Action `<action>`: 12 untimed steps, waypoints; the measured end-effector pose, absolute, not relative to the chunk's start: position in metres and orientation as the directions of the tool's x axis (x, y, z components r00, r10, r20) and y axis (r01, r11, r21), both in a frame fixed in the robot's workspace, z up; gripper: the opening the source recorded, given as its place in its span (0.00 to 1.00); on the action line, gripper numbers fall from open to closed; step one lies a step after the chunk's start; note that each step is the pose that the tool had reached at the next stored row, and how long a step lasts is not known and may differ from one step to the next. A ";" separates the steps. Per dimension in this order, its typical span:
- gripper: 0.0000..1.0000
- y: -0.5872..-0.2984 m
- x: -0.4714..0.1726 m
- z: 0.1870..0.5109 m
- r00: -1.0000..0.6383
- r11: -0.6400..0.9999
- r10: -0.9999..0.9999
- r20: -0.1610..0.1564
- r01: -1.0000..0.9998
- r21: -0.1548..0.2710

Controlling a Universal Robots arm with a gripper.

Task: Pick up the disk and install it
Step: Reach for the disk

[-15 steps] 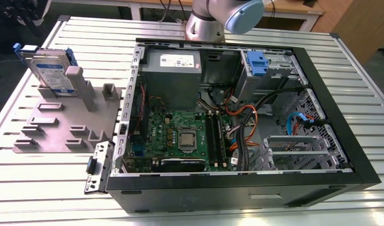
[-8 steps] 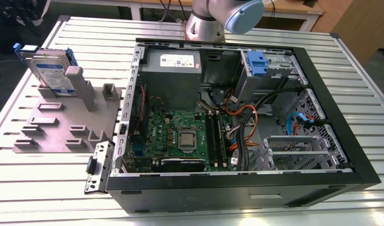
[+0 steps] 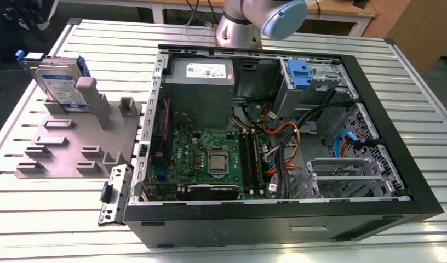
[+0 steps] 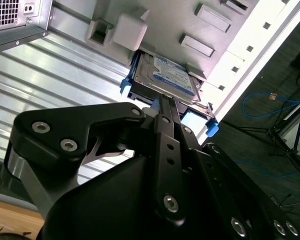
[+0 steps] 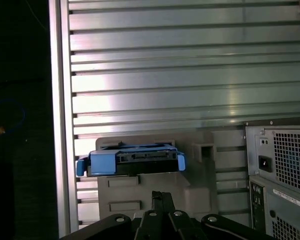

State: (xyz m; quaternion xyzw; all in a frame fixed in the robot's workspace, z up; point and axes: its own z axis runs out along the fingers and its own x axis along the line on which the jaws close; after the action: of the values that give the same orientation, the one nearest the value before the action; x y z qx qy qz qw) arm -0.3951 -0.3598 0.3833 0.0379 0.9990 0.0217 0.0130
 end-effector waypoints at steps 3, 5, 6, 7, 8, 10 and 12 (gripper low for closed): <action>0.11 -0.360 -0.397 0.383 -0.997 0.996 0.076 -0.024 0.075 0.044; 0.11 -0.360 -0.399 0.383 -0.997 0.996 0.076 -0.024 0.075 0.044; 0.11 -0.360 -0.401 0.383 -0.997 0.996 0.076 -0.024 0.075 0.044; 0.11 -0.360 -0.403 0.383 -0.997 0.996 0.076 -0.024 0.075 0.044; 0.11 -0.360 -0.406 0.383 -0.997 0.996 0.076 -0.025 0.075 0.044; 0.11 -0.360 -0.411 0.383 -0.997 0.996 0.076 -0.024 0.075 0.044; 0.11 -0.360 -0.413 0.383 -0.997 0.996 0.076 -0.024 0.075 0.044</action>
State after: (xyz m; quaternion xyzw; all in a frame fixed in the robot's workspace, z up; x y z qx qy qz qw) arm -0.4132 -0.3598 0.3828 0.0379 0.9990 0.0217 0.0130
